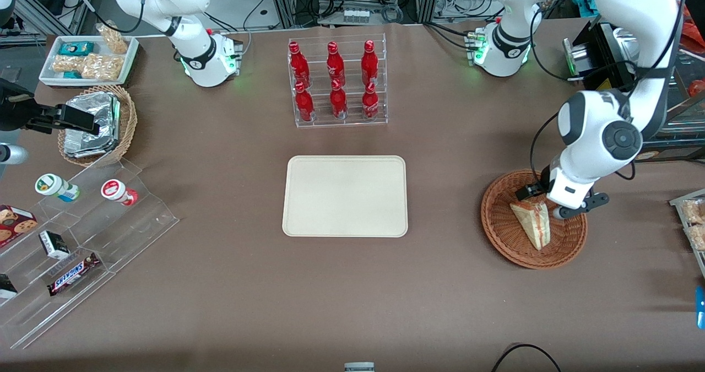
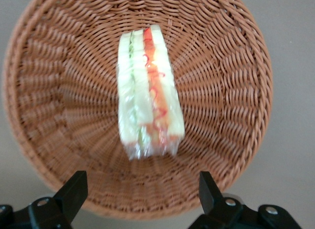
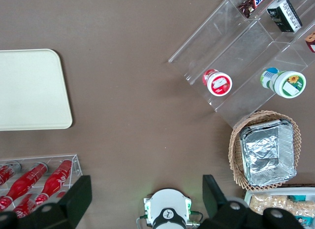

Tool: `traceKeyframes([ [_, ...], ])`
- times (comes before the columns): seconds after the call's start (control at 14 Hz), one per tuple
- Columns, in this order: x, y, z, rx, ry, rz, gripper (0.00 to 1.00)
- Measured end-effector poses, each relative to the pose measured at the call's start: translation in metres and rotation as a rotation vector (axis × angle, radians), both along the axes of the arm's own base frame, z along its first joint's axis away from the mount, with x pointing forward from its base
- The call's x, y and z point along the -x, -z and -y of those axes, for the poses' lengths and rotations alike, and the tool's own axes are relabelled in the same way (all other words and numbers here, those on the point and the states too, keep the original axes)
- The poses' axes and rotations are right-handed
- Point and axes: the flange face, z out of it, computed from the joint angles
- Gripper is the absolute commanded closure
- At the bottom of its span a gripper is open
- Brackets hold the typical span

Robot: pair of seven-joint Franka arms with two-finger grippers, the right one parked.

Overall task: Place sandwich from basket to tray
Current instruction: 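Lower the left gripper onto the wrapped sandwich in the wicker basket, then close the left gripper on the sandwich and lift it, then carry the held sandwich over the cream tray with the left gripper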

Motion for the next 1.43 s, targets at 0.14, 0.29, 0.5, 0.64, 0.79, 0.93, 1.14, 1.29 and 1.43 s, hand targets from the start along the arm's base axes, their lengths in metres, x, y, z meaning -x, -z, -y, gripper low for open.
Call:
traceKeyframes([
  [0.14,-0.006,0.022,-0.010,0.006,-0.024,0.023,0.00],
  [0.29,-0.010,0.038,-0.017,0.011,-0.040,0.044,0.42],
  [0.5,-0.013,0.045,-0.017,0.019,-0.064,0.050,0.84],
  [0.64,-0.016,0.042,-0.016,0.020,-0.073,0.057,0.85],
  [0.79,-0.019,0.038,-0.011,0.024,-0.065,0.066,0.85],
  [0.93,-0.019,0.033,0.021,0.039,-0.020,0.074,0.85],
  [1.14,-0.005,0.025,0.116,0.056,0.046,0.080,0.85],
  [1.29,0.009,0.013,0.183,0.061,0.076,0.069,0.85],
  [1.43,0.020,-0.006,0.242,0.056,0.072,0.045,0.85],
])
